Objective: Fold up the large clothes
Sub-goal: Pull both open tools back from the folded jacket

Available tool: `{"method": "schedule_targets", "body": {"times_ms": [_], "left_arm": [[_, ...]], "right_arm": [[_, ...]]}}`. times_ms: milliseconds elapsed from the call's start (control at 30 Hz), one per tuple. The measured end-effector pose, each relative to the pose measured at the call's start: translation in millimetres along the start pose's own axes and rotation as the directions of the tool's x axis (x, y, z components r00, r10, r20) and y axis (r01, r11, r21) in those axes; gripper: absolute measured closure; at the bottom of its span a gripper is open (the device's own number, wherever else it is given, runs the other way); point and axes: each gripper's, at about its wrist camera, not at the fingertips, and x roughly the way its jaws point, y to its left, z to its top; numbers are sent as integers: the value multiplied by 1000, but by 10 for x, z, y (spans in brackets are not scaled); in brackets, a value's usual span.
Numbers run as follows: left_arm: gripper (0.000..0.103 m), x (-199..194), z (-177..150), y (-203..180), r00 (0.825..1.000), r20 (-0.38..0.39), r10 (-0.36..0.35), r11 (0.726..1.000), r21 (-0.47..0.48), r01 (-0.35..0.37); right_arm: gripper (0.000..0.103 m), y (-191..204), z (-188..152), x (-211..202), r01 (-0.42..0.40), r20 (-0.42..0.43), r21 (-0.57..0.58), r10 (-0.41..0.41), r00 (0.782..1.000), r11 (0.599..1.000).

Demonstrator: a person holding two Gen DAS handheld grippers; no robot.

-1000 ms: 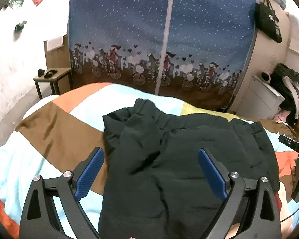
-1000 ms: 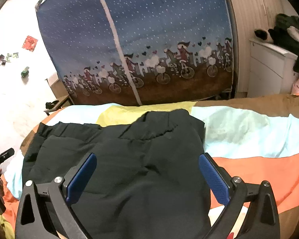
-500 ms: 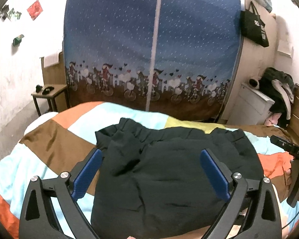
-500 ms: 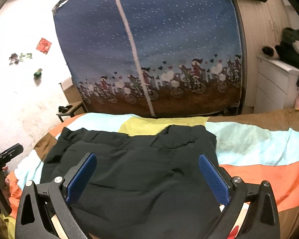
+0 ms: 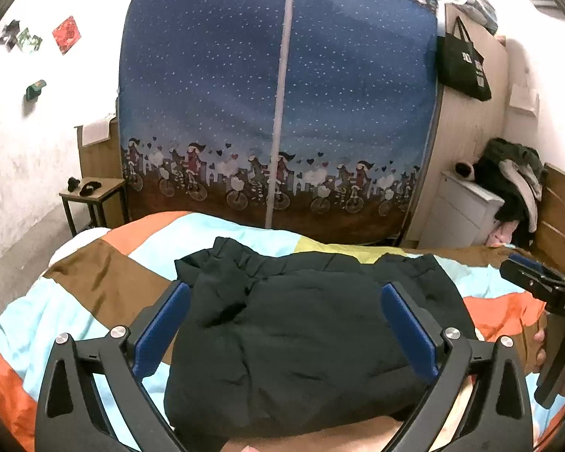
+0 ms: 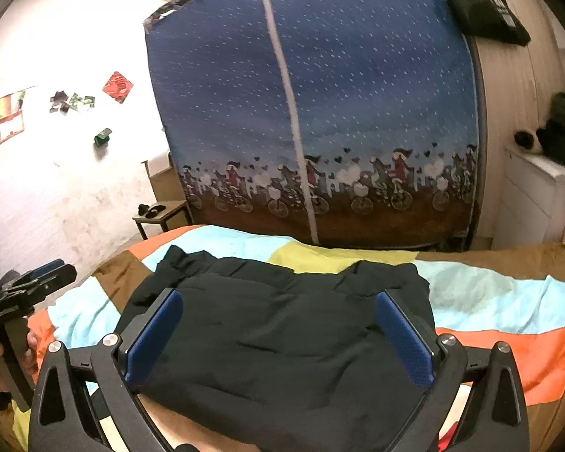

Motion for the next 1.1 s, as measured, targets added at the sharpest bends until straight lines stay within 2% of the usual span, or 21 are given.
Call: {"method": "schedule_targets", "body": {"times_ms": [333,567,833,1100], "left_arm": [[3,-198,-87,-134,999,29,18,998,53,-20],[3,-264,-251,-204,998,57,36,993,110,-42],[3,-358,-433,-178,995,84,44,994,92,-52],[3,-421,-600,-275,996,81,37,990,131,-48]], "right_arm": [[0,235,-92,-126,-33,13,9,32,999,999],[0,348,-240,-208,-26,21,-14,26,999,1000],[0,326,-415,-283,9,7,7,-9,1000,1000],[0,339,-613,-362,26,-5,0,-26,1000,1000]]}}
